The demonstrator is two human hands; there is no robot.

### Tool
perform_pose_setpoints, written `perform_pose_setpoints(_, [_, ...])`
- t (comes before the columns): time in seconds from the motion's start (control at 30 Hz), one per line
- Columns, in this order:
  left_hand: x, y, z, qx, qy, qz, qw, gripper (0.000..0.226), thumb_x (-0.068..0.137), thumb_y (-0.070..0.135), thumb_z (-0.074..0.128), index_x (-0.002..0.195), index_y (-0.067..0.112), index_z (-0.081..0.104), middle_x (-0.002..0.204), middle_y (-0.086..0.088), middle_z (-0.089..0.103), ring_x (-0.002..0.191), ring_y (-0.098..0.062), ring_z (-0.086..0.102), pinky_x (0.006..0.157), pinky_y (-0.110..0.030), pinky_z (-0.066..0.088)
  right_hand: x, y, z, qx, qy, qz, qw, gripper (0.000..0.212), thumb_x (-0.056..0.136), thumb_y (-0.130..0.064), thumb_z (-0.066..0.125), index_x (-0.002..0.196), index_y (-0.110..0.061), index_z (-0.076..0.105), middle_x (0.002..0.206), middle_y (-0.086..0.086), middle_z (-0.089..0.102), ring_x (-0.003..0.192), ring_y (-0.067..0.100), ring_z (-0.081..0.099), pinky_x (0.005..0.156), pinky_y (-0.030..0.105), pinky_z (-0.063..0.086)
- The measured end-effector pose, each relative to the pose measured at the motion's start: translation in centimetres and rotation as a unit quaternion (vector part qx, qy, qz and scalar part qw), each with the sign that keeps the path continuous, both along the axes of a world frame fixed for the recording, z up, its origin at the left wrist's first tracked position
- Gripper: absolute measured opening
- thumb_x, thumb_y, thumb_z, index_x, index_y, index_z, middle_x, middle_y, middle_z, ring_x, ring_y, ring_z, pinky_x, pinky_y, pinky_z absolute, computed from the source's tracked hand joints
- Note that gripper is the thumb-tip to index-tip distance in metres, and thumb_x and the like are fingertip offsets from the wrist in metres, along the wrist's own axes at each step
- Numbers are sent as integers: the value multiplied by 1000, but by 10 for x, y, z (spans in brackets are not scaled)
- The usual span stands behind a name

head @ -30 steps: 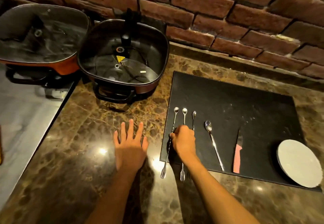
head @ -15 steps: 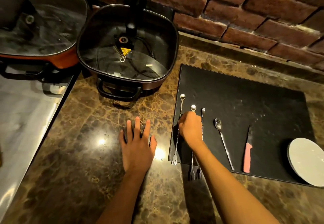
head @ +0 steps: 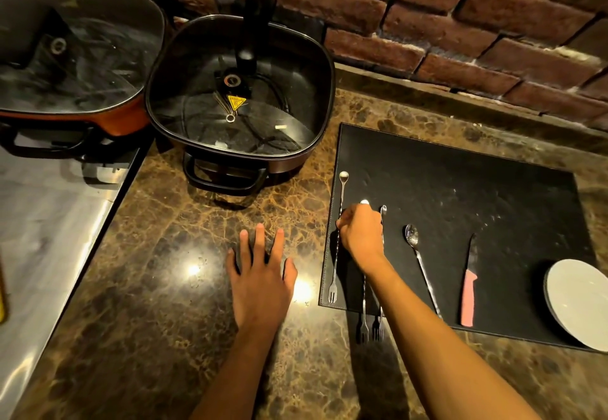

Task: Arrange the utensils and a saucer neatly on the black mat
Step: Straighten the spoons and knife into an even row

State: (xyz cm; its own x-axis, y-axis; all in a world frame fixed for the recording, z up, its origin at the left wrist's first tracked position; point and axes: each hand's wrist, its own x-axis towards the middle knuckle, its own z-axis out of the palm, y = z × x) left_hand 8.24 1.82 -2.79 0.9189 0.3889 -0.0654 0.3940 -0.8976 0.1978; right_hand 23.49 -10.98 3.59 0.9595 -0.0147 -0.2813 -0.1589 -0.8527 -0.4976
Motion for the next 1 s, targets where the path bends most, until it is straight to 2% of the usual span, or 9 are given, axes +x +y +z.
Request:
perform_pose_setpoints(0.17, [-1, 1, 0, -1, 5, 1, 1000, 63, 99, 50, 29, 159, 29, 29, 167, -12, 28, 155, -38, 22, 119, -60, 24, 0, -6, 0, 36, 19, -12, 999, 6, 84, -7, 56, 80, -7, 62, 88, 16, 69, 79, 34, 67, 71, 49, 58])
perform_pose_setpoints(0.3, [0, 1, -1, -7, -6, 1, 1000, 63, 99, 50, 29, 158, 28, 31, 166, -12, 29, 154, -39, 23, 118, -60, 23, -12, -32, 10, 5, -17, -45, 999, 10, 87, -17, 61, 82, -9, 62, 84, 12, 66, 82, 36, 66, 68, 39, 52])
perform_pose_setpoints(0.4, [-1, 1, -2, -9, -12, -2, 1000, 63, 99, 49, 30, 158, 28, 30, 167, -12, 27, 154, -38, 22, 119, -60, 23, -33, -50, 13, -54, 8, -25, 998, 14, 86, -19, 64, 85, -6, 60, 90, 22, 67, 87, 45, 64, 65, 37, 48])
perform_pose_setpoints(0.5, [-2, 1, -3, -13, -19, 2, 1000, 62, 99, 48, 30, 158, 29, 29, 167, -12, 27, 155, -38, 21, 119, -60, 23, -50, -50, 11, -76, 32, -12, 997, 11, 84, -10, 59, 76, -7, 53, 93, 25, 63, 87, 49, 61, 61, 37, 41])
perform_pose_setpoints(0.6, [-1, 1, -2, -14, -19, 5, 1000, 62, 99, 48, 29, 158, 29, 30, 167, -11, 27, 155, -37, 21, 119, -60, 23, -45, -43, 12, -72, 21, -1, 997, 3, 82, -1, 53, 79, -1, 53, 92, 26, 62, 86, 50, 60, 64, 43, 47])
perform_pose_setpoints(0.67, [-1, 1, -2, -14, -16, 6, 1000, 62, 99, 48, 30, 158, 29, 32, 167, -11, 28, 155, -37, 22, 119, -60, 23, -37, -38, 13, -64, 18, 5, 998, 6, 82, 1, 51, 83, 0, 56, 93, 25, 61, 85, 49, 60, 67, 47, 51])
perform_pose_setpoints(1.0, [1, 1, -3, -8, -1, 9, 1000, 61, 100, 49, 26, 158, 31, 30, 168, -9, 26, 156, -35, 19, 120, -58, 21, -7, -26, 14, -32, 20, 7, 999, 12, 85, -5, 52, 90, -1, 62, 99, 24, 65, 91, 45, 62, 75, 46, 54])
